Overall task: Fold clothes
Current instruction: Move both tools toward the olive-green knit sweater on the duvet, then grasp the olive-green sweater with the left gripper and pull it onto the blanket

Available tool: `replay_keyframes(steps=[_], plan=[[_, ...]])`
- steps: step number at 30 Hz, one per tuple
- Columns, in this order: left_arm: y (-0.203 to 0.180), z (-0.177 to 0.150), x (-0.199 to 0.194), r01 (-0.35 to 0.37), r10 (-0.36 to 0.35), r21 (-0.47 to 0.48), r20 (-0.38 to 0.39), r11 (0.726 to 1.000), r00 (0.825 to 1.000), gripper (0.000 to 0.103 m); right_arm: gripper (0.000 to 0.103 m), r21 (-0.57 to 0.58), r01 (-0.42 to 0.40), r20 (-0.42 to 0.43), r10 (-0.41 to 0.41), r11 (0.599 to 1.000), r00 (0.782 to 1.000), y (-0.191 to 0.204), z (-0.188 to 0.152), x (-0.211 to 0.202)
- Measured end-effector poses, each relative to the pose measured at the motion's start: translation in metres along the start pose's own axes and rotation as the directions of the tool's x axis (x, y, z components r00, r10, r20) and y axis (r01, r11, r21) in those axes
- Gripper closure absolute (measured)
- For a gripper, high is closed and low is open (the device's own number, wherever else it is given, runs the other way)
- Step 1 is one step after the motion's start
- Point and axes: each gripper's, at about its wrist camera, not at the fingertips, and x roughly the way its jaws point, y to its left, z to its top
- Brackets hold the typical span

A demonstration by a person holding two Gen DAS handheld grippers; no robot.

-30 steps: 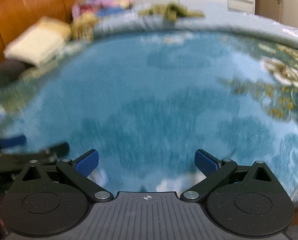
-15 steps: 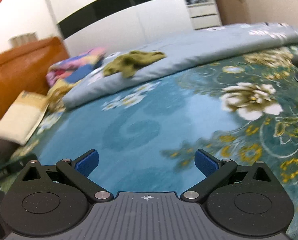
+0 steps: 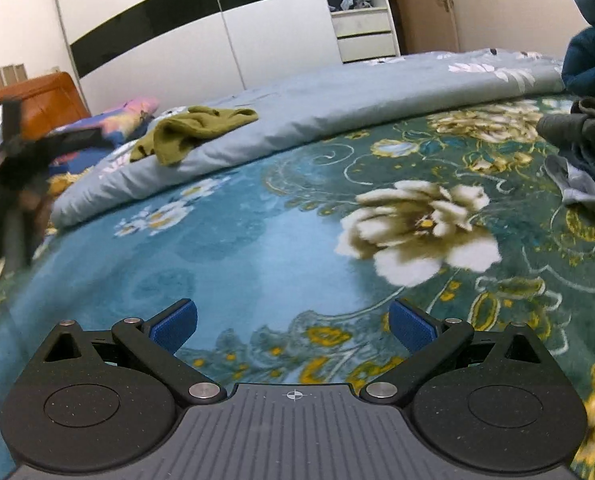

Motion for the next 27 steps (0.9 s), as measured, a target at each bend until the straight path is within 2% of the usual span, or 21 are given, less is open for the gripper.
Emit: replay_keyframes(steps=[2, 5, 7, 9, 12, 13, 14, 15, 16, 20, 23, 27], plan=[[-0.013, 0.006, 0.033, -0.044, 0.044, 0.012, 0.002, 0.999, 0.999, 0.003, 0.0, -0.016, 0.013, -0.003, -0.013, 1.0, 1.0, -0.004, 0.0, 0.007], [-0.033, 0.009, 0.067, -0.103, 0.102, 0.077, 0.018, 0.992, 0.995, 0.01, 0.0, -0.02, 0.014, 0.016, -0.013, 1.0, 1.0, -0.007, -0.002, 0.001], [-0.041, 0.005, 0.082, -0.119, 0.118, 0.102, 0.013, 0.988, 0.993, 0.024, 0.0, -0.015, 0.026, 0.026, -0.025, 1.0, 0.999, -0.014, -0.004, 0.005], [-0.048, 0.004, 0.102, -0.134, 0.135, 0.089, -0.009, 0.987, 0.991, 0.031, 0.0, 0.0, 0.031, 0.024, -0.031, 1.0, 0.999, -0.021, -0.006, 0.01], [-0.042, 0.002, 0.113, -0.148, 0.148, 0.015, -0.012, 0.989, 0.989, 0.033, 0.0, 0.018, 0.032, 0.02, -0.032, 0.999, 0.999, -0.027, -0.012, 0.01], [-0.039, 0.001, 0.116, -0.152, 0.152, -0.01, -0.013, 0.988, 0.988, 0.046, 0.0, 0.024, 0.032, 0.019, -0.032, 0.999, 0.999, -0.029, -0.014, 0.01], [-0.038, 0.002, 0.12, -0.152, 0.151, -0.02, -0.02, 0.988, 0.988, 0.066, 0.0, 0.02, 0.024, 0.031, -0.025, 0.999, 0.999, -0.03, -0.016, 0.009], [-0.036, 0.004, 0.122, -0.153, 0.152, -0.028, -0.038, 0.988, 0.988, 0.094, 0.0, 0.024, 0.016, 0.037, -0.017, 1.0, 0.999, -0.031, -0.017, 0.008], [-0.034, 0.006, 0.122, -0.147, 0.145, -0.058, -0.044, 0.987, 0.989, 0.098, 0.0, 0.027, 0.008, 0.044, -0.009, 1.0, 0.999, -0.032, -0.017, 0.006], [-0.022, 0.011, 0.108, -0.104, 0.104, -0.156, -0.011, 0.982, 0.995, 0.098, 0.0, 0.047, 0.0, 0.063, -0.003, 0.999, 0.998, -0.036, -0.016, 0.002], [-0.004, 0.024, 0.08, -0.013, 0.024, -0.246, 0.045, 0.969, 0.999, 0.098, 0.0, 0.066, 0.006, 0.068, -0.011, 0.998, 0.998, -0.037, -0.015, -0.004], [0.019, 0.048, 0.031, 0.077, -0.041, -0.307, 0.124, 0.949, 0.991, 0.099, 0.0, 0.059, -0.003, 0.083, -0.001, 0.998, 0.997, -0.031, -0.012, -0.02]])
